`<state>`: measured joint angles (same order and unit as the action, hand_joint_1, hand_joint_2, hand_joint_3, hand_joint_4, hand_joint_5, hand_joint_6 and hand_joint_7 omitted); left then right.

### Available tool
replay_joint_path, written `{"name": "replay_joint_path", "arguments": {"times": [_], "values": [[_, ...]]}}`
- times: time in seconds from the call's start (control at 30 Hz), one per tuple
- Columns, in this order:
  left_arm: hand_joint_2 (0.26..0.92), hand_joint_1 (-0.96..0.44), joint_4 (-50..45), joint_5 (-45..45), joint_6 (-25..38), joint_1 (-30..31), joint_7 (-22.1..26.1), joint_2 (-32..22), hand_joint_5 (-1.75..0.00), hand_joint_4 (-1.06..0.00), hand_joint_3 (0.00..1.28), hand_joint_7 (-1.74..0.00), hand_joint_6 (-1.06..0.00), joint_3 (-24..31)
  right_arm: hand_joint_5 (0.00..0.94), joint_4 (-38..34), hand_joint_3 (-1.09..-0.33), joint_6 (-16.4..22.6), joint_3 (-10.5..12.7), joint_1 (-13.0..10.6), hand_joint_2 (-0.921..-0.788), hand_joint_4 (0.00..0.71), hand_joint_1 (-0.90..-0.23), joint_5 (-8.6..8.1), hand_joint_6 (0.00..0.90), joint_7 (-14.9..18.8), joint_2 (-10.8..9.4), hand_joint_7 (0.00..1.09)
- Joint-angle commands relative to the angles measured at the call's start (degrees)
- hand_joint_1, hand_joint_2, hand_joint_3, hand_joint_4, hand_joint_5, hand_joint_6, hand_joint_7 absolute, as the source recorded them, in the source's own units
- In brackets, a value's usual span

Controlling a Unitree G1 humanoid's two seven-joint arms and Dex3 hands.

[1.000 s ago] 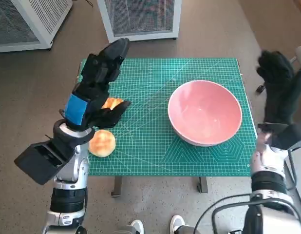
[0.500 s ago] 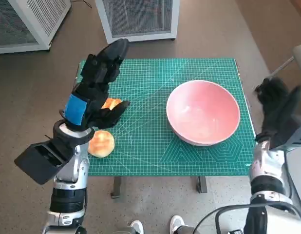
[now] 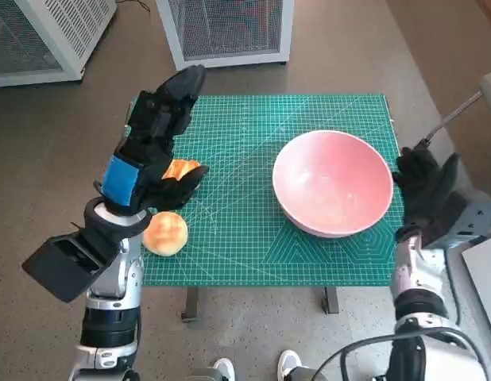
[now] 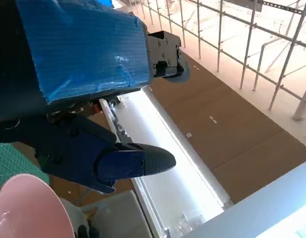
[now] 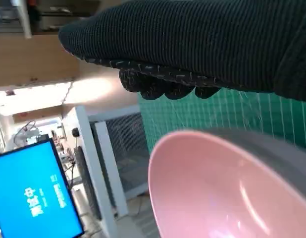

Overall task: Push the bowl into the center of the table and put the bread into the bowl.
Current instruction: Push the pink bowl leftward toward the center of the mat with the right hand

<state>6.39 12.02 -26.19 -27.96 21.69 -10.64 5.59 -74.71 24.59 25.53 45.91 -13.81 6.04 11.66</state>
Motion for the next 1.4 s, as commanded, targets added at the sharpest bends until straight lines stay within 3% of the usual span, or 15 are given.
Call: {"name": "replay_joint_path", "arguments": {"times": [0.03,0.37,0.77,1.1,1.4], "values": [[0.921,-0.54,-0.28,-0.15,-0.32,0.83,-0.29,-0.72,-0.01,-0.14,0.39,-0.51,0.00,0.52,0.005,-0.93,-0.656,-1.96,1.08,0.53,-0.921,0.160,-0.470,-1.18,0.051,0.76,-2.19,0.42],[0.921,-0.56,-0.71,-0.02,0.06,1.49,-0.29,-1.64,0.00,-0.13,0.38,-0.49,0.00,0.98,0.001,-1.00,-0.657,-2.77,1.14,3.28,-0.921,0.157,-0.463,-1.25,0.041,1.43,-6.05,0.40],[0.921,-0.57,-2.83,0.78,0.23,4.09,0.08,-2.64,0.00,-0.13,0.37,-0.48,0.00,2.02,0.005,-1.34,-0.690,-3.83,1.21,6.46,-0.921,0.159,-0.410,-1.49,0.066,2.21,-10.53,0.41],[0.921,-0.56,-4.43,1.71,0.39,6.25,-0.04,-3.63,0.00,-0.13,0.36,-0.45,-0.02,3.37,0.001,-1.72,-0.686,-6.23,1.01,8.52,-0.921,0.141,-0.415,-1.31,0.062,1.84,-12.69,0.41],[0.921,-0.56,-5.76,0.79,0.74,7.48,-1.31,-3.43,0.00,-0.14,0.36,-0.42,-0.03,3.64,0.001,-1.85,-0.681,-8.05,0.35,9.60,-0.921,0.137,-0.413,-0.76,0.067,1.64,-13.35,0.40]]}}
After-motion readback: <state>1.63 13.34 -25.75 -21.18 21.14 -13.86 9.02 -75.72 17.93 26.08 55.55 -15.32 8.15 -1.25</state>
